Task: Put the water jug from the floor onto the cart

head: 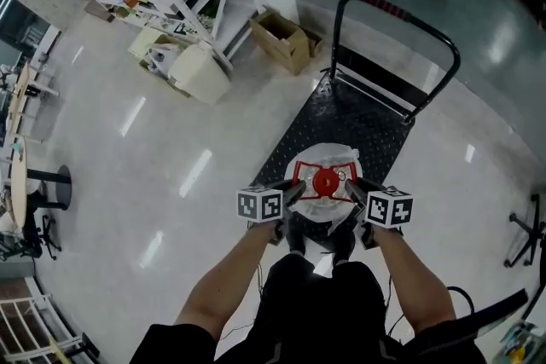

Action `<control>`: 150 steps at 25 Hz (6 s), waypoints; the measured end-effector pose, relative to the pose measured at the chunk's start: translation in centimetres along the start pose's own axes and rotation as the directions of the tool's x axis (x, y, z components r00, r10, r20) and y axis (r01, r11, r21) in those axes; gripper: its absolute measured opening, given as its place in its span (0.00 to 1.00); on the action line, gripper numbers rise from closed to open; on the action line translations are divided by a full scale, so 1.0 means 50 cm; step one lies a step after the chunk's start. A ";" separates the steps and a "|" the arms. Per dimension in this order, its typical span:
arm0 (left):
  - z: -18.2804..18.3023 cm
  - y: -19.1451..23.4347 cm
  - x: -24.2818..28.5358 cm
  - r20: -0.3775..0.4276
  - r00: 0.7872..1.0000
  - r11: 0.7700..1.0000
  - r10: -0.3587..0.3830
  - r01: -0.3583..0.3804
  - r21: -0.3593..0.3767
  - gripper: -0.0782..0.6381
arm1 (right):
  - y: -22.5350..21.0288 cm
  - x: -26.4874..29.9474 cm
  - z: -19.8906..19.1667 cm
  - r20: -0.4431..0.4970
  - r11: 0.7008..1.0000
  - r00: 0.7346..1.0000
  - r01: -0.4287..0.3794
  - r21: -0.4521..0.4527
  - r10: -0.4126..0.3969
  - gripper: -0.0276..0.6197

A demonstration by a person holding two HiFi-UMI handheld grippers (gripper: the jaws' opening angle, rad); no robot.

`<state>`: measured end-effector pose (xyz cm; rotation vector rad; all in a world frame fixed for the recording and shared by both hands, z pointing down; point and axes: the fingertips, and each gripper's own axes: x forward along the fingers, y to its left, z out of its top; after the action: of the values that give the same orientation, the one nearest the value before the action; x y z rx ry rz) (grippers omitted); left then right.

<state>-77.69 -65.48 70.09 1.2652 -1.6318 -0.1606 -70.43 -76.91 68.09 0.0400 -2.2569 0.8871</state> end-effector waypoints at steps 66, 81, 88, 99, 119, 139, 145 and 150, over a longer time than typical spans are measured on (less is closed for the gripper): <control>0.141 -0.508 -0.290 0.390 0.881 0.817 -0.267 -0.008 0.577 0.11 | 0.098 -0.477 0.164 0.412 0.956 0.910 0.077 -0.282 0.049 0.05; 0.036 -0.533 -0.446 0.355 0.845 0.719 -0.401 0.049 0.694 0.11 | 0.293 -0.595 0.068 0.577 0.861 0.814 0.334 -0.382 -0.060 0.05; -0.068 -0.554 -0.459 0.247 0.857 0.671 -0.453 0.145 0.727 0.11 | 0.355 -0.691 -0.057 0.625 0.831 0.769 0.432 -0.350 -0.136 0.05; -0.298 -0.763 -0.523 0.216 0.856 0.630 -0.470 0.154 0.761 0.11 | 0.332 -0.954 -0.300 0.679 0.822 0.714 0.483 -0.302 -0.170 0.05; -0.732 -0.923 -0.712 0.151 0.869 0.580 -0.471 0.176 0.795 0.11 | 0.454 -1.175 -0.714 0.711 0.835 0.688 0.471 -0.285 -0.146 0.05; -1.074 -0.846 -1.057 0.111 0.817 0.563 -0.566 0.284 0.776 0.11 | 0.769 -1.253 -1.128 0.707 0.833 0.658 0.522 -0.181 -0.259 0.05; -1.287 -0.940 -1.109 0.095 0.823 0.539 -0.560 0.274 0.796 0.11 | 0.777 -1.351 -1.315 0.710 0.848 0.666 0.495 -0.189 -0.231 0.05; -1.459 -0.997 -1.152 0.104 0.847 0.576 -0.521 0.259 0.775 0.11 | 0.778 -1.454 -1.471 0.696 0.845 0.681 0.493 -0.206 -0.227 0.05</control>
<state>5.79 -9.87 37.44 2.3662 -1.7177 0.0452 18.13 -17.96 38.28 0.7148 -2.8773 0.1892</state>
